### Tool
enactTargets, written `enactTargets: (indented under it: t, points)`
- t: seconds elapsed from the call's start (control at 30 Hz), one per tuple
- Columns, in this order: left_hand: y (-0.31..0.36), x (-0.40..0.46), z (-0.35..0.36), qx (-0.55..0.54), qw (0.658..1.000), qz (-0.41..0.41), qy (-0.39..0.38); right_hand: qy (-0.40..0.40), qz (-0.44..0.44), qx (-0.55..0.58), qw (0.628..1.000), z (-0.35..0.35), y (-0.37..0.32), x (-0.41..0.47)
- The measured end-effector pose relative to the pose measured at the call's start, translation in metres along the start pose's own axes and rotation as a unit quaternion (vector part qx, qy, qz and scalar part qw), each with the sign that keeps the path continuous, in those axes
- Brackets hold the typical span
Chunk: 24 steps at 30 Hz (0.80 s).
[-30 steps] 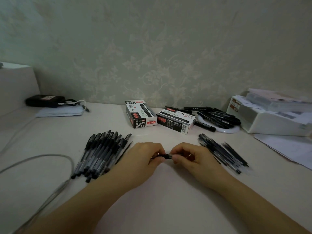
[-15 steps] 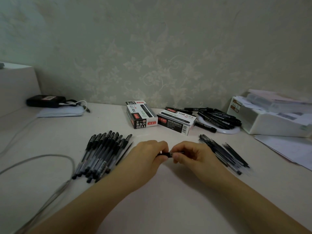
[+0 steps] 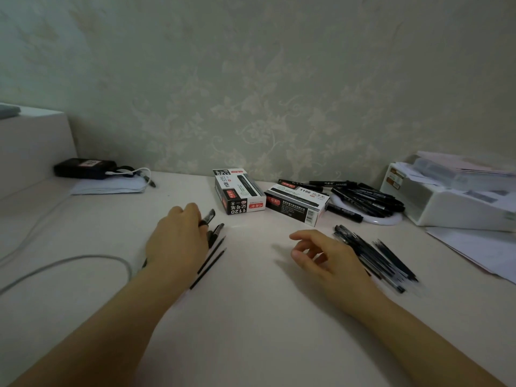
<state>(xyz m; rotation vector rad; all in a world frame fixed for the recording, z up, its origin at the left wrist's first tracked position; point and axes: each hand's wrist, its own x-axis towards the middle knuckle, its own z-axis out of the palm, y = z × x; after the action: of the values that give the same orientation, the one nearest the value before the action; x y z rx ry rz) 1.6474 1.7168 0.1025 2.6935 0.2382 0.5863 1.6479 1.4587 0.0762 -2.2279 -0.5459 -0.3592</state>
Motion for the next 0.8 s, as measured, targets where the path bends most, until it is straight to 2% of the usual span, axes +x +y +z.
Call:
enactTargets:
  t: [0.2, 0.43, 0.6, 0.7, 0.8]
  points:
    - [0.0, -0.001, 0.0, 0.021, 0.999, -0.02, -0.028, -0.005, 0.002, -0.008, 1.0, 0.0, 0.001, -0.001]
    - [0.0, -0.001, 0.001, 0.017, 1.0, -0.014, -0.02, 0.001, 0.005, -0.029, 1.0, 0.001, 0.002, -0.001]
    - [0.002, -0.001, 0.003, 0.015, 1.0, 0.004, 0.001, 0.094, 0.043, -0.189, 0.977, -0.013, 0.007, 0.003]
    - [0.009, -0.003, 0.005, -0.009, 0.998, 0.05, 0.027, 0.112, 0.1, -0.262, 0.953, -0.027, 0.013, 0.003]
    - [0.024, -0.012, 0.008, -0.054, 0.986, 0.153, 0.024, 0.098, 0.155, -0.325, 0.928, -0.033, 0.016, 0.002]
